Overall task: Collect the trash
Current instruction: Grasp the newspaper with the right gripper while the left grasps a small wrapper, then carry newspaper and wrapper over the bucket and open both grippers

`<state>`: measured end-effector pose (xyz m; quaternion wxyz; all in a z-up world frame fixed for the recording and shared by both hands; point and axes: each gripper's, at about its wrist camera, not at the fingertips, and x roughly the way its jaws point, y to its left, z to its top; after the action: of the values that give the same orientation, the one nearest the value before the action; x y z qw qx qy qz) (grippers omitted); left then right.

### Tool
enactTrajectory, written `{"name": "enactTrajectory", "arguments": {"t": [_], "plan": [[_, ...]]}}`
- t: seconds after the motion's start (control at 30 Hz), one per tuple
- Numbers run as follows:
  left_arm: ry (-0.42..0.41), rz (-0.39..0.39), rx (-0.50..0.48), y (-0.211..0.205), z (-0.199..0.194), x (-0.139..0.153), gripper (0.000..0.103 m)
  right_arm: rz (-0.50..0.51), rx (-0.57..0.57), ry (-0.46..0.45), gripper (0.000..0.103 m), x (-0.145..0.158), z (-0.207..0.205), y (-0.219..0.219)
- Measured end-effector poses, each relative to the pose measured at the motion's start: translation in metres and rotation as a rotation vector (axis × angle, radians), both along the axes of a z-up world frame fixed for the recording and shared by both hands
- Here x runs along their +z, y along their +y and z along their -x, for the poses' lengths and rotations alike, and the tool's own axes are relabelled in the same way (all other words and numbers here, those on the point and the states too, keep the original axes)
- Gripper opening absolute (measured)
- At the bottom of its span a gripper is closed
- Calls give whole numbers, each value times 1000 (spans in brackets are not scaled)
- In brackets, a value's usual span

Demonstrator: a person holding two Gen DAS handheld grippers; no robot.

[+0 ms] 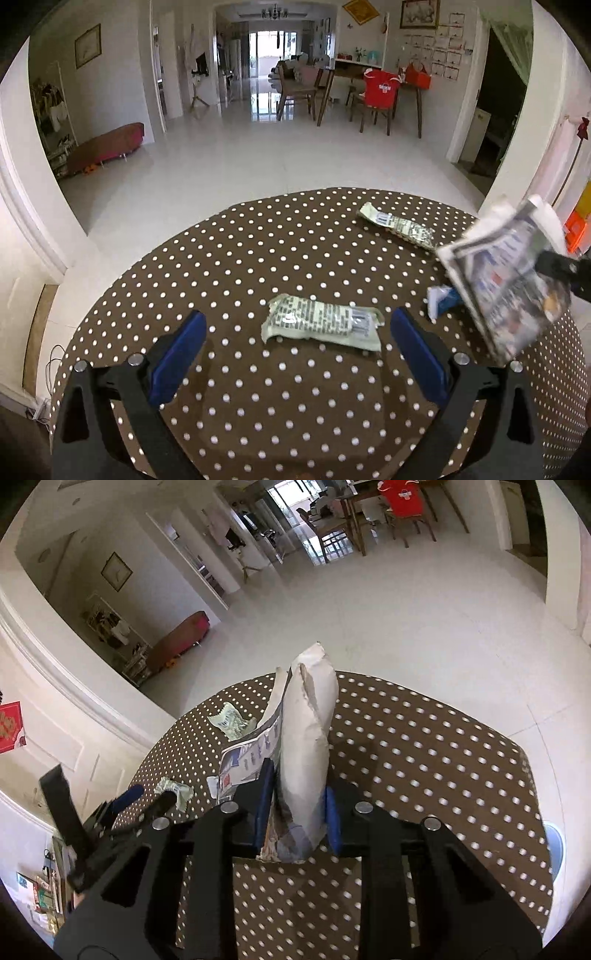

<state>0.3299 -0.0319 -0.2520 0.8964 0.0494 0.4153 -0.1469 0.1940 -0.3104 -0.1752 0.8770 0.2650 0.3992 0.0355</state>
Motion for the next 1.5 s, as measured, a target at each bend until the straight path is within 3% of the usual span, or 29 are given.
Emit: {"name": "enactTrajectory", "arguments": {"t": [0.1, 0.17, 0.2, 0.4, 0.47, 0.6, 0.67, 1.03, 1.27, 1.5], "plan": [[46, 31, -19, 0, -9, -5, 90, -15, -2, -2, 25, -1, 9, -5], [47, 21, -43, -5, -13, -5, 66, -22, -6, -3, 25, 0, 13, -12], [44, 22, -58, -7, -12, -5, 60, -30, -8, -3, 25, 0, 14, -15], [49, 58, -122, -19, 1, -9, 46, -64, -17, -17, 24, 4, 31, -27], [67, 100, -132, -20, 5, -9, 34, -75, -26, -24, 23, 6, 38, -34], [64, 103, -145, -27, 17, -11, 27, -70, -51, -39, 22, 12, 52, -50], [77, 130, -161, -31, 23, -13, 14, -70, -60, -44, 22, 15, 60, -55], [53, 127, -204, -64, 71, -4, 12, -83, -101, -93, 21, 26, 99, -82], [-23, 135, -260, -84, 110, 31, 12, -89, -164, -149, 21, 38, 137, -115], [-113, 165, -392, -143, 153, 78, 12, -51, -264, -198, 21, 56, 187, -160]]}}
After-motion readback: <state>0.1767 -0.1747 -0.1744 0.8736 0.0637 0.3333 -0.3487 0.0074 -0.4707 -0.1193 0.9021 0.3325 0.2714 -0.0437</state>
